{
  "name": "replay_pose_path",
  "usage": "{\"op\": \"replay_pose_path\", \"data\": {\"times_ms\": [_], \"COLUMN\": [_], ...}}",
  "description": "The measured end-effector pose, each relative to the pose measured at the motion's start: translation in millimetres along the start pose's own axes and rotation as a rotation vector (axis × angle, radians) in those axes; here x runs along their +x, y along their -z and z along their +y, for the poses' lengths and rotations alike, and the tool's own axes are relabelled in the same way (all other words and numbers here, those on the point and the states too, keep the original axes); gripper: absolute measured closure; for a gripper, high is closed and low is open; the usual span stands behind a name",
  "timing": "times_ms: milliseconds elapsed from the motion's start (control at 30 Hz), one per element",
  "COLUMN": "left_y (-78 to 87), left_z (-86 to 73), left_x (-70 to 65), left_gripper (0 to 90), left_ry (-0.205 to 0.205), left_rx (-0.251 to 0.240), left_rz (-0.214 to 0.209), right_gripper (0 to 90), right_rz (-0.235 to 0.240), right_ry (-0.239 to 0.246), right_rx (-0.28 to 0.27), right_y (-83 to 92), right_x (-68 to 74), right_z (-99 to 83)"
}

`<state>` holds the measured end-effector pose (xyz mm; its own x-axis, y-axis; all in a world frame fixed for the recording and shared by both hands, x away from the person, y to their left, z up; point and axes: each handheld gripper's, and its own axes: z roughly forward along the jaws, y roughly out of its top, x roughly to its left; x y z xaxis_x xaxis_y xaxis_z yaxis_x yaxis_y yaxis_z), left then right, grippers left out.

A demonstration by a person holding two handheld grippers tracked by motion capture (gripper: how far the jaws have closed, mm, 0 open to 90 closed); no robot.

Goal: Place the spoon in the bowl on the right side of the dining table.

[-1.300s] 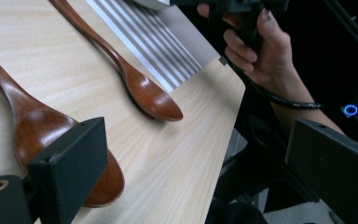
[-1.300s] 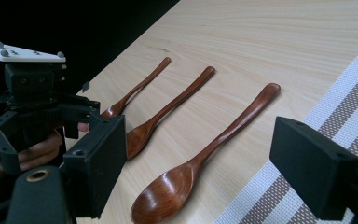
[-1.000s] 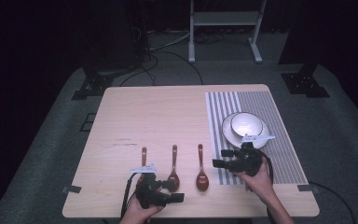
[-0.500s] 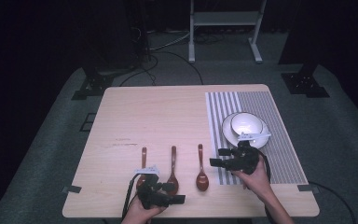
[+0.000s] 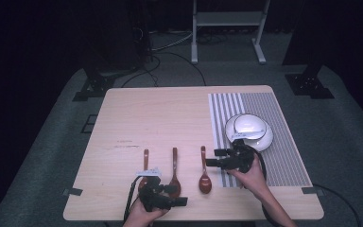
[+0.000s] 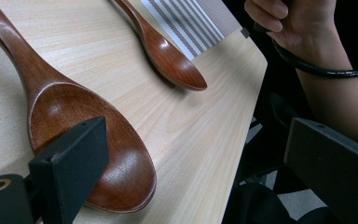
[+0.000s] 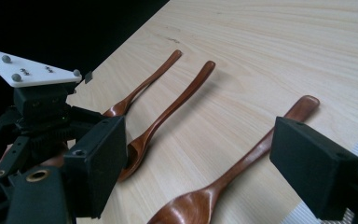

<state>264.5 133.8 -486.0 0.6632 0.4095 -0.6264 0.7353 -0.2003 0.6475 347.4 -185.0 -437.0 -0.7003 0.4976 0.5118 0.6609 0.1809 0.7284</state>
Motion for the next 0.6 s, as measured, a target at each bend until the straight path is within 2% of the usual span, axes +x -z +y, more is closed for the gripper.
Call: {"op": "replay_pose_path", "data": {"times_ms": [233,600], "left_y": [0.3,0.6], "left_z": [0.4,0.5], "left_x": [0.4,0.9], "left_gripper": [5.3,5.4], "left_ry": [-0.002,-0.001], "left_rx": [0.004,0.005], "left_rz": [0.002,-0.003], "right_gripper": [17.6,17.7], "right_rz": [0.012,0.021], "right_ry": [-0.014,-0.011], "right_rx": [0.033,0.084], "right_y": [-16.5,-47.2], "right_x": [5.1,13.4], "right_z": [7.0,20.6]}}
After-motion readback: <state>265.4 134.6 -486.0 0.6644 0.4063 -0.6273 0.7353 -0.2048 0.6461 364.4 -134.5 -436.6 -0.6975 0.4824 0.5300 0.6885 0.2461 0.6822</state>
